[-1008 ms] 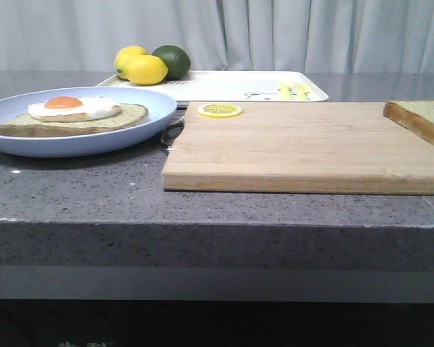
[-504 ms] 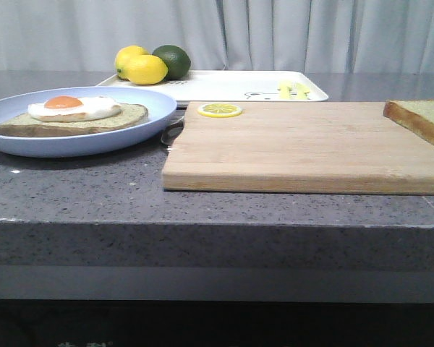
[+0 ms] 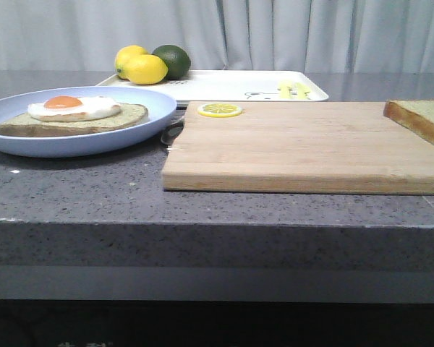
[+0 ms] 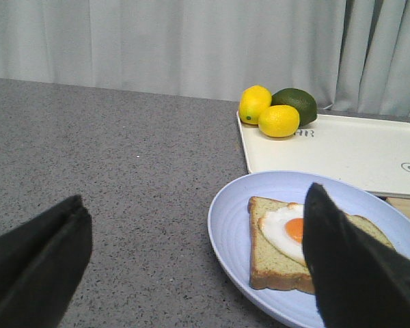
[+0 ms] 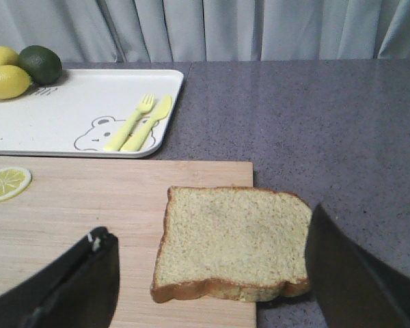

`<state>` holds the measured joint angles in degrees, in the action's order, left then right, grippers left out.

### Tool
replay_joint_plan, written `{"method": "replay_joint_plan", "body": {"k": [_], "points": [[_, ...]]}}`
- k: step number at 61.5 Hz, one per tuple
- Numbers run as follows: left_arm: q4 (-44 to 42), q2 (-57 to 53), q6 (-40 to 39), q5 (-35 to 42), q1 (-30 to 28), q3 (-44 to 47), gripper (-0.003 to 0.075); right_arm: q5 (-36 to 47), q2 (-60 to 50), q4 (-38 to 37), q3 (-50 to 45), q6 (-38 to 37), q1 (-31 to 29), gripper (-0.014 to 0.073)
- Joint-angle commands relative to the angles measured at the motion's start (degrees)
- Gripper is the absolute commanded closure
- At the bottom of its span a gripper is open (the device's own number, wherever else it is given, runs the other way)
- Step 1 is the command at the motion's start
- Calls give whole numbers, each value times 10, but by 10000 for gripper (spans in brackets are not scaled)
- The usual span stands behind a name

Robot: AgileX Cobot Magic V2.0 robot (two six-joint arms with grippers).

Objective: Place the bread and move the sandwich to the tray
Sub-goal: 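Grasp the bread slice with the right gripper and lift it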

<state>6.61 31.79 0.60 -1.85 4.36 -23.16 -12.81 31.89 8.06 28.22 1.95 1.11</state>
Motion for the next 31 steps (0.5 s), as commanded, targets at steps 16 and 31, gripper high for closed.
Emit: {"method": "replay_joint_plan", "body": {"k": [16, 31], "points": [[0, 5, -2, 50, -1, -21, 80, -95, 176, -2, 188, 4, -36, 104], [0, 5, -2, 50, -1, -21, 80, -180, 345, 19, 301, 4, -170, 104]]}}
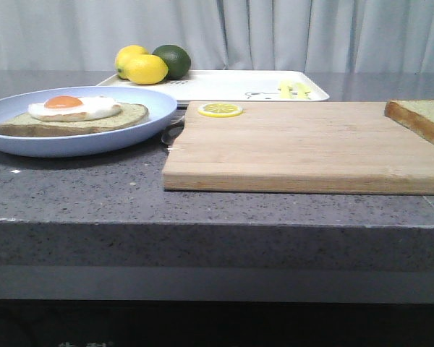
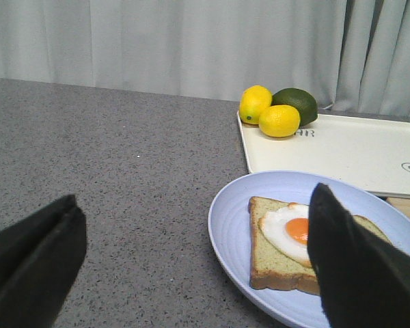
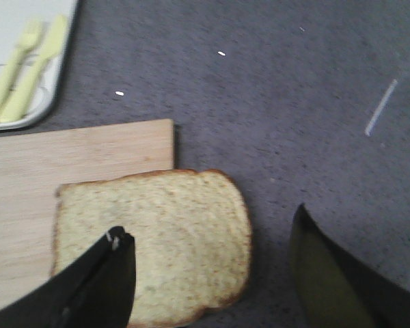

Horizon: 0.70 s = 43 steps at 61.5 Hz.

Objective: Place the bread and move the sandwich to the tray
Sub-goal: 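Grasp the bread slice with the right gripper and lift it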

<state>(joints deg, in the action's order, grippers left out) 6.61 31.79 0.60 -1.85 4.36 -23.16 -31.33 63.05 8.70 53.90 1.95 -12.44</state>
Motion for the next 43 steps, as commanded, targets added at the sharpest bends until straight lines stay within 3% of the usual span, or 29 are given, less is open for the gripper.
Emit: {"method": "replay_joint_plan", "body": {"k": [1, 12, 22, 43], "points": [[0, 5, -2, 50, -1, -21, 80, 0, 44, 16, 53, 4, -43, 104], [0, 5, -2, 50, -1, -21, 80, -34, 125, 43, 100, 30, -87, 105], [0, 5, -2, 50, -1, -21, 80, -96, 186, 149, 147, 153, -89, 108], [0, 5, -2, 50, -1, -21, 80, -179, 293, 300, 186, 253, -128, 108]]}}
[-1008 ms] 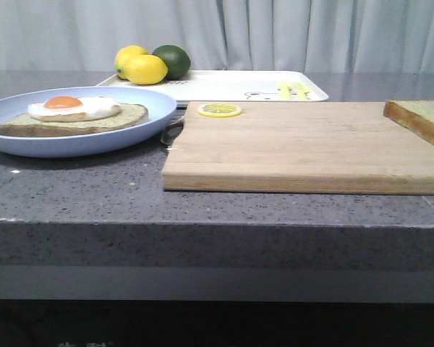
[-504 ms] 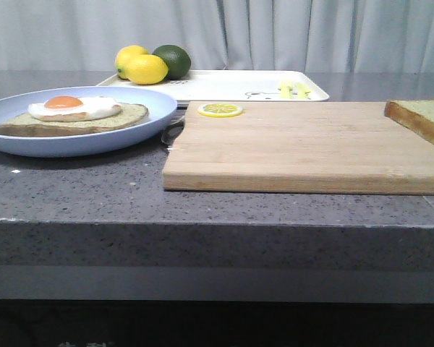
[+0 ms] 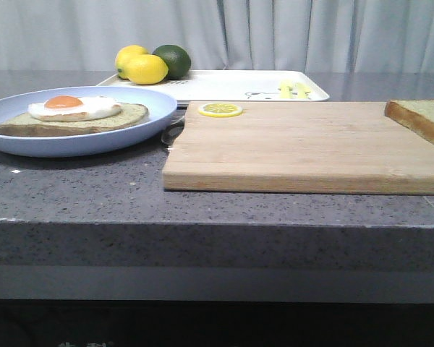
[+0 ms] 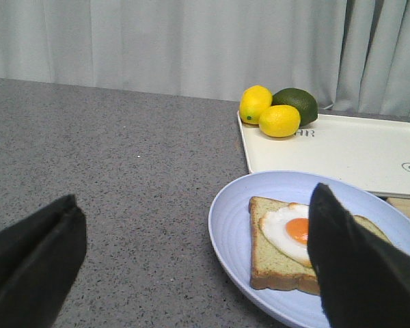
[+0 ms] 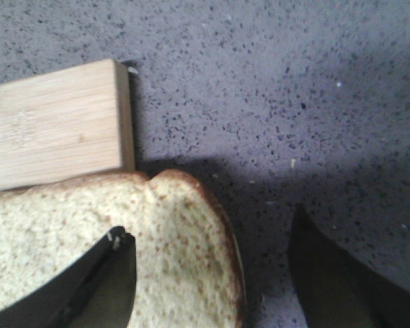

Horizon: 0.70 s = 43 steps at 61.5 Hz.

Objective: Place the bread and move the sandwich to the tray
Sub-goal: 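Grasp the bread slice with the right gripper and lift it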

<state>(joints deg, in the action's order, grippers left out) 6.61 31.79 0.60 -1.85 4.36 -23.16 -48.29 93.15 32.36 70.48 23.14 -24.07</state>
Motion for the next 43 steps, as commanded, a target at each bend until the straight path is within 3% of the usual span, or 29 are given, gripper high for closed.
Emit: {"method": "replay_joint_plan", "body": {"k": [1, 7, 21, 25, 30, 35, 38, 43], "points": [[0, 5, -2, 50, -1, -21, 80, -17, -4, 78, 20, 52, -14, 108], [0, 5, -2, 50, -1, -21, 80, -42, 13, 121, 20, 81, -18, 108], [0, 5, -2, 50, -1, -21, 80, -66, 26, 123, 20, 84, -18, 134], [0, 5, -2, 50, -1, -21, 80, -76, 26, 126, 20, 84, -18, 249], [0, 5, -2, 50, -1, -21, 80, -87, 26, 129, 20, 84, -18, 489], [0, 5, -2, 50, -1, -21, 80, -100, 22, 147, 20, 84, -20, 648], [0, 5, -2, 50, -1, -21, 80, -108, 15, 161, 20, 84, -23, 713], [0, 5, -2, 50, -1, -21, 80, -118, -3, 184, 23, 84, -28, 701]]}}
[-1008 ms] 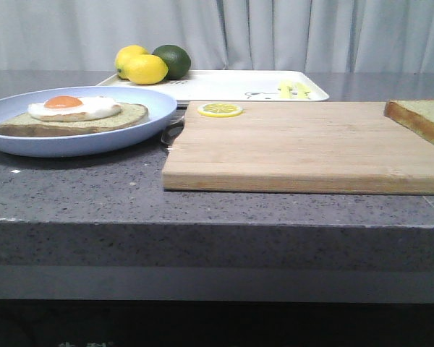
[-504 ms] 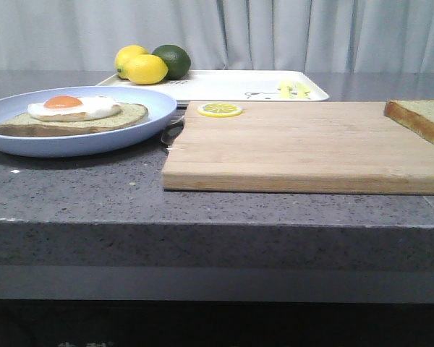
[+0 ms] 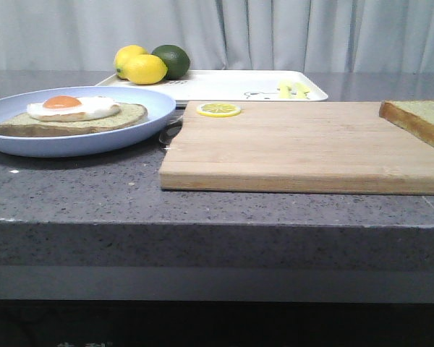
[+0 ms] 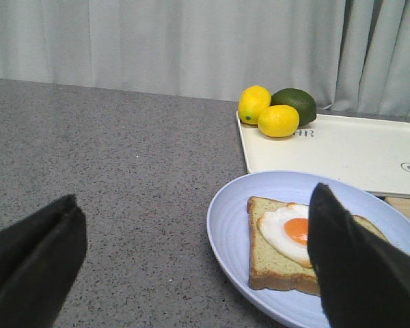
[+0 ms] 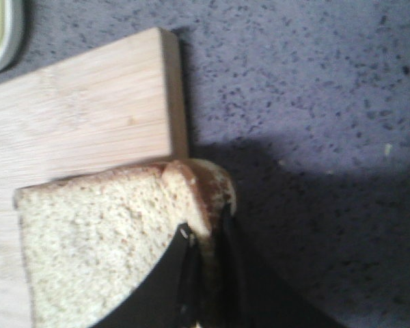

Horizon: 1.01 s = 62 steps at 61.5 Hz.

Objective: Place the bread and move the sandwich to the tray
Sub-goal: 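Grasp the bread slice with the right gripper and lift it, then carry the bread with the right gripper and lay it on the egg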

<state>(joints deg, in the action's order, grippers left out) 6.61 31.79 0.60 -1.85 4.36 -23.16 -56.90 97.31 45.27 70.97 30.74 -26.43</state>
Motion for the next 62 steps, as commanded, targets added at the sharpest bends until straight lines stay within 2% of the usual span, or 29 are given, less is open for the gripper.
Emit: {"method": "replay_joint_plan", "body": {"k": [1, 10, 16, 25, 31, 45, 49, 54, 62], "points": [[0, 5, -2, 50, -1, -21, 80, -33, -48, 59, 19, 8, -4, 701], [0, 5, -2, 50, -1, -21, 80, -30, -105, 123, 22, 8, -4, 701], [0, 5, -2, 50, -1, -21, 80, -36, -137, 193, 22, 8, 6, 701], [0, 5, -2, 50, -1, -21, 80, -37, -156, 331, 22, 8, 65, 701], [0, 5, -2, 50, -1, -21, 80, 3, -152, 400, 22, 8, 144, 701], [0, 5, -2, 50, -1, -21, 80, 204, -102, 502, 25, 8, 395, 701], [0, 5, -2, 50, -1, -21, 80, 236, -71, 525, 38, 8, 451, 701], [0, 5, -2, 50, -1, -21, 80, 259, -18, 553, 70, 8, 505, 701], [0, 5, -2, 50, -1, -21, 80, 279, 51, 594, 115, 8, 548, 701]]}}
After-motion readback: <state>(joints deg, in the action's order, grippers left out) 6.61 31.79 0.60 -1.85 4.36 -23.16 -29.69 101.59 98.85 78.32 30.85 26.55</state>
